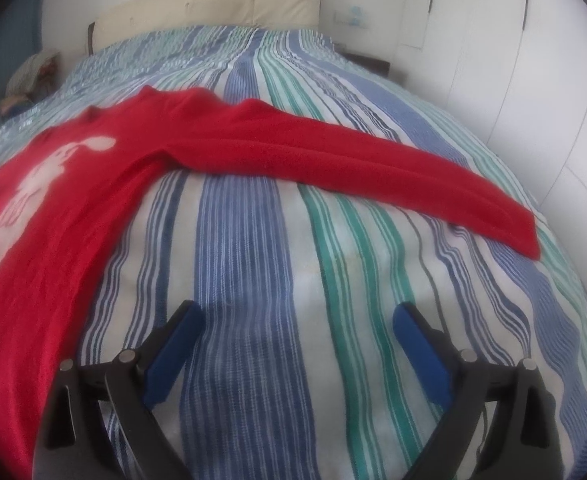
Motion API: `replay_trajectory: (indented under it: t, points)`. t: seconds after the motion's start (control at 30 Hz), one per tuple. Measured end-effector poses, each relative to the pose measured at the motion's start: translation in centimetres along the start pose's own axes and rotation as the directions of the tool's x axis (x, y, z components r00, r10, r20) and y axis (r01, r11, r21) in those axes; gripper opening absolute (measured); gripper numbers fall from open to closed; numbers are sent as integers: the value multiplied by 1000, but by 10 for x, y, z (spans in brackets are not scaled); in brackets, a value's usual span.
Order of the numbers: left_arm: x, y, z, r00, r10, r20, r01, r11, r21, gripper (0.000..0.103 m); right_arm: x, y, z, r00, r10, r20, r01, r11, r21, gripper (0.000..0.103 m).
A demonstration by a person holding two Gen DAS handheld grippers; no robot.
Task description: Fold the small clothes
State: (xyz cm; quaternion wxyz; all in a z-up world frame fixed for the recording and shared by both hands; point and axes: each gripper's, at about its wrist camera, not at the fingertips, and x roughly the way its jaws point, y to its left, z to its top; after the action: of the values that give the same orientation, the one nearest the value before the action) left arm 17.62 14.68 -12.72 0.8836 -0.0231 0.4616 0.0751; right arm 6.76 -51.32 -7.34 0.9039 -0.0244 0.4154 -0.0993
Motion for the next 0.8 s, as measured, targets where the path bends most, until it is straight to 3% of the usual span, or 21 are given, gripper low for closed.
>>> replay_trajectory:
  t: [0.8]
  points:
    - [-4, -4, -1, 1000, 9, 0, -8, 998, 55, 103, 1, 1, 0, 1000, -6, -4, 6, 1000, -5, 97]
